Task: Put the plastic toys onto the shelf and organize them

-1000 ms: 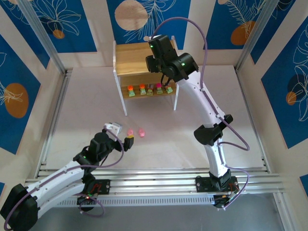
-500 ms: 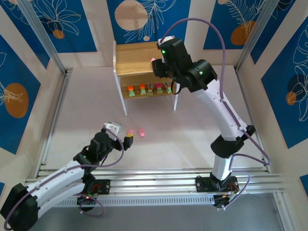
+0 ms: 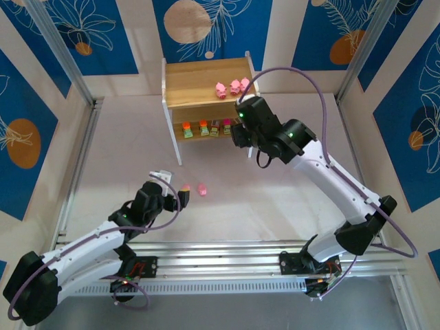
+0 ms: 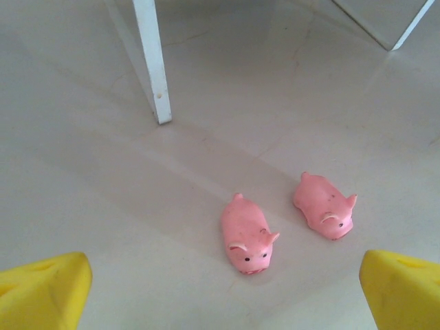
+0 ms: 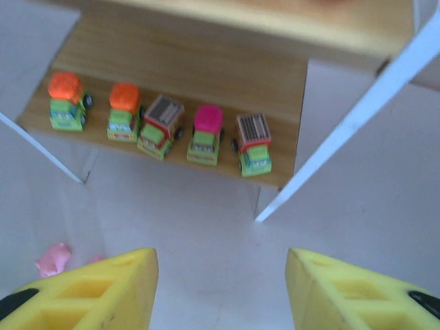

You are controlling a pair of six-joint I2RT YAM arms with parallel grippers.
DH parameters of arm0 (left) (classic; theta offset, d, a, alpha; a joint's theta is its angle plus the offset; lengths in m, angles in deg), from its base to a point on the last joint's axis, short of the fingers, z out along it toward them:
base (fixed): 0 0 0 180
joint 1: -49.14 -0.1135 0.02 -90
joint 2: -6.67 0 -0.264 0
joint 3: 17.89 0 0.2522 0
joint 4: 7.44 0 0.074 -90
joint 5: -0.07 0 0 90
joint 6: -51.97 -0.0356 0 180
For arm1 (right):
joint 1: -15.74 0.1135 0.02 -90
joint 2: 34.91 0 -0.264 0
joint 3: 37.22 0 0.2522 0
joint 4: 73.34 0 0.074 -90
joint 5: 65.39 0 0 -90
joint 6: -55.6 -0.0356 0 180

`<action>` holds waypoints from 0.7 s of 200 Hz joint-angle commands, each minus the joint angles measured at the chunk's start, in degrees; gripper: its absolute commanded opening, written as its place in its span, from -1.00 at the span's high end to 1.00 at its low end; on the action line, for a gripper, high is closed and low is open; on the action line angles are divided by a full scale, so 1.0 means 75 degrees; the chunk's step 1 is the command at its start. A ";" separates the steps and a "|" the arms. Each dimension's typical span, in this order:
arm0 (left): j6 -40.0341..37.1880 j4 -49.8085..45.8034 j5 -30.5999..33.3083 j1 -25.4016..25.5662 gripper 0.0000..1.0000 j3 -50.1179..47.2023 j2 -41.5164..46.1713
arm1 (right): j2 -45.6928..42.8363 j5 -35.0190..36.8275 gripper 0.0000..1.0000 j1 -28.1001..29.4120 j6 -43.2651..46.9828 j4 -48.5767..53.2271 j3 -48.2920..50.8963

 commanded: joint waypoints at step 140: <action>0.1262 -0.1719 0.0148 0.0029 -0.87 0.1546 -0.1365 | -0.2133 -0.1060 -0.16 -0.0134 -0.1319 -0.1393 0.4700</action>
